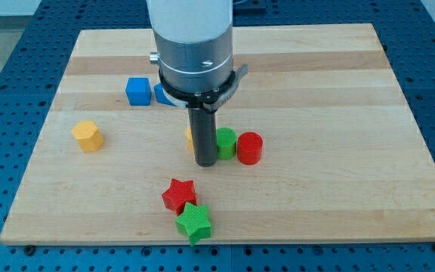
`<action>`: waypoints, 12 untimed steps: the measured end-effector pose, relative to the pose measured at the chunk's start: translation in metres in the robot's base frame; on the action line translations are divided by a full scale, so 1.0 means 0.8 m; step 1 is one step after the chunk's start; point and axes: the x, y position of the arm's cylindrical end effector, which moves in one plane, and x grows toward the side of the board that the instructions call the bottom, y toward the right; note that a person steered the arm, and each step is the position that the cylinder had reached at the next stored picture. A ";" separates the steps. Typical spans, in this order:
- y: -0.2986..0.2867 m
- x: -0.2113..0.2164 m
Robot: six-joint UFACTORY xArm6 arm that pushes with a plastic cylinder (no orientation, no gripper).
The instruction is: Place the green circle to the top of the red circle
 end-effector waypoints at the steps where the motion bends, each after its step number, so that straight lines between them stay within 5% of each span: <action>1: 0.000 0.000; 12: 0.104 -0.071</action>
